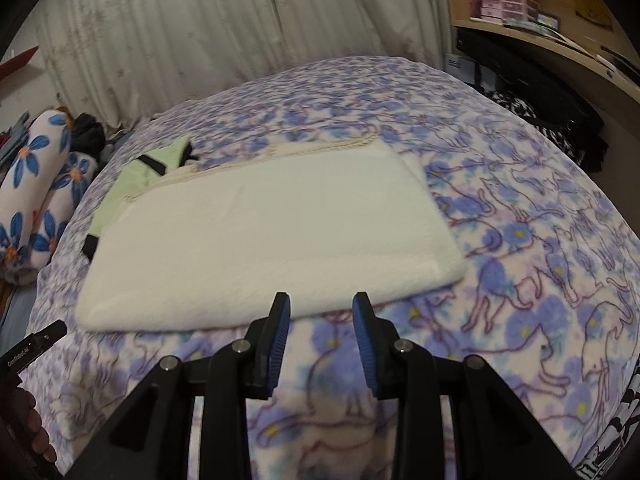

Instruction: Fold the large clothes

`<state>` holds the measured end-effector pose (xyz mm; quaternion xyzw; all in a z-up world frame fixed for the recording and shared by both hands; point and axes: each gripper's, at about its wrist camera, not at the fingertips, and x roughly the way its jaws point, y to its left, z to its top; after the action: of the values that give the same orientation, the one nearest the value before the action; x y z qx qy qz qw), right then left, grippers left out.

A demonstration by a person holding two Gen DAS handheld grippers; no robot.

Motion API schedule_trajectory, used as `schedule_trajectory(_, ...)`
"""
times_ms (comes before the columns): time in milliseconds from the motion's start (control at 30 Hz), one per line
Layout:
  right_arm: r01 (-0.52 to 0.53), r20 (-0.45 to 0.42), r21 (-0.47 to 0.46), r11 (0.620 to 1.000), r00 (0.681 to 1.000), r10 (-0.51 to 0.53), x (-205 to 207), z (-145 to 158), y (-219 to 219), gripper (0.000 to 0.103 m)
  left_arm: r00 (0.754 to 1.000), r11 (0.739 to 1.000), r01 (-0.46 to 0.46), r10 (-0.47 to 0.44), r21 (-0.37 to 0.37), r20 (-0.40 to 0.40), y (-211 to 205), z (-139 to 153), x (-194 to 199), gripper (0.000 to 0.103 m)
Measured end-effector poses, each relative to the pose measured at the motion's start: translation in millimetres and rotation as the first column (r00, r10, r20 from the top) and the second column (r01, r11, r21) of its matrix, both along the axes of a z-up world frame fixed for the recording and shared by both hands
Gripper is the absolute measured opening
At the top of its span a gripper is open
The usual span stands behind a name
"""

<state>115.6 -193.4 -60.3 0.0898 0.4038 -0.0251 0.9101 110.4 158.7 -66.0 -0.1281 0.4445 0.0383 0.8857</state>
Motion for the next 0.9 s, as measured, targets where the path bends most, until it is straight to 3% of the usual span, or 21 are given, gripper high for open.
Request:
schedule_trajectory(67, -0.016, -0.004, 0.005, 1.0, 1.0, 0.016, -5.0, -0.1, 6.4, 0.035, 1.0, 1.0, 0.02, -0.02, -0.011, 0.003, -1.3, 3.8, -9.3, 0.073)
schedule_trajectory(133, -0.03, 0.001, 0.007, 1.0, 1.0, 0.03, -10.2, -0.4, 11.5, 0.045, 0.999, 0.999, 0.036, -0.036, -0.029, 0.0, -1.3, 5.2, -15.3, 0.076)
schedule_trajectory(233, -0.055, 0.008, 0.003, 0.998, 0.998, 0.055, -16.5, -1.6, 21.6, 0.047, 0.997, 0.991, 0.071, -0.071, -0.111, 0.0, 0.6, 2.1, -21.6, 0.08)
schedule_trajectory(333, -0.08, 0.015, -0.001, 0.997, 0.997, 0.08, -18.6, -5.3, 29.6, 0.047, 0.993, 0.96, 0.121, -0.119, -0.253, 0.023, 5.9, -9.7, -22.7, 0.081)
schedule_trajectory(533, -0.115, 0.028, 0.004, 0.993, 0.993, 0.115, -10.2, -19.5, 43.2, 0.047, 0.995, 0.892, 0.095, -0.103, -0.442, 0.008, 16.8, -55.3, -4.2, 0.082)
schedule_trajectory(800, -0.138, 0.004, 0.039, 0.99, 0.99, 0.138, 25.1, -48.2, 58.4, 0.047, 1.0, 0.834, 0.005, -0.004, -0.552, 0.003, 33.7, -111.1, 40.2, 0.081)
schedule_trajectory(900, -0.149, 0.015, 0.044, 0.988, 0.989, 0.149, 39.3, -53.9, 62.7, 0.047, 0.999, 0.842, 0.007, 0.017, -0.54, 0.04, 34.6, -114.0, 58.3, 0.081)
